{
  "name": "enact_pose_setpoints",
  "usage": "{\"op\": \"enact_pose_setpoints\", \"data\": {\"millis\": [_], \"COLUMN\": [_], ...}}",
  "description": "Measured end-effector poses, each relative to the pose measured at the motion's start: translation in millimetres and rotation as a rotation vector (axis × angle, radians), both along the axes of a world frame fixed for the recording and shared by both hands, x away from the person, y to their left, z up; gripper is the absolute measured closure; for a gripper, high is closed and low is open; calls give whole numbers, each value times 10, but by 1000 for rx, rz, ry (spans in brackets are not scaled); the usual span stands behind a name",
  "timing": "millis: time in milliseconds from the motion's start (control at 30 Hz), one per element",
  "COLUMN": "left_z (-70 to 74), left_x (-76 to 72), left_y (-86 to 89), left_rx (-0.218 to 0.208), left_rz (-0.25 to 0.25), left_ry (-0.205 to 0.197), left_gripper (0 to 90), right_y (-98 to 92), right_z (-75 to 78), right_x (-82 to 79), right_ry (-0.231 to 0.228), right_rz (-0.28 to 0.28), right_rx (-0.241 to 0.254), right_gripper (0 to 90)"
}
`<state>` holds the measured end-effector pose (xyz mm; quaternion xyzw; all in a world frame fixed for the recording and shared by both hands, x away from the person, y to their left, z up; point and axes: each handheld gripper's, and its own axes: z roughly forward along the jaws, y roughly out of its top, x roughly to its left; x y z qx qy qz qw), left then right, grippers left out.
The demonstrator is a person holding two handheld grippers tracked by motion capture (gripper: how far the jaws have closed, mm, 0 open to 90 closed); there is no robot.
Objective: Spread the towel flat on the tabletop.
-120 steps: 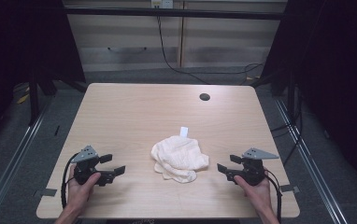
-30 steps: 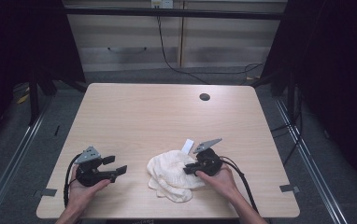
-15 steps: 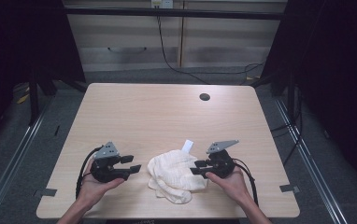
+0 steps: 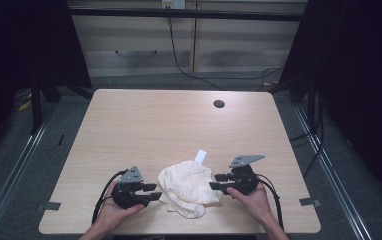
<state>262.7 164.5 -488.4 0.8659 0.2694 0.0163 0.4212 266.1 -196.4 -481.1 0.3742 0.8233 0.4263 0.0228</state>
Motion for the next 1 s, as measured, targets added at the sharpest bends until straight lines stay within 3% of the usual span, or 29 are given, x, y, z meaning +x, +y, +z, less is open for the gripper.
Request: {"op": "enact_pose_setpoints", "data": {"millis": [300,467,500,600,667,767,900,1000], "left_z": [-74,-93,-91,-81,-80,-84,-5,54], "left_x": [30,-25,-55,-83,-81,-16,16,25], "left_y": [-111,-186,-219,-250,-248,-191,-104,-53], "left_rx": [43,92,109,119,119,68,-23,-63], "left_rz": [-24,-47,-70,-99,-101,-99,-83,-70], "left_ry": [4,-33,-66,-70,-67,-20,-3,-3], "left_gripper": [570,597,720,830,847,856,865,867], "right_y": [18,13,12,17,18,14,-3,-18], "right_z": [-32,-31,-33,-41,-42,-44,-31,-21], "right_x": [5,9,7,1,0,5,3,4], "right_ry": [16,23,27,28,30,30,23,24], "right_rz": [8,10,11,17,16,15,11,0], "right_rx": [-2,6,5,1,1,2,4,9], "right_gripper": [556,553,546,540,539,536,533,529]}}
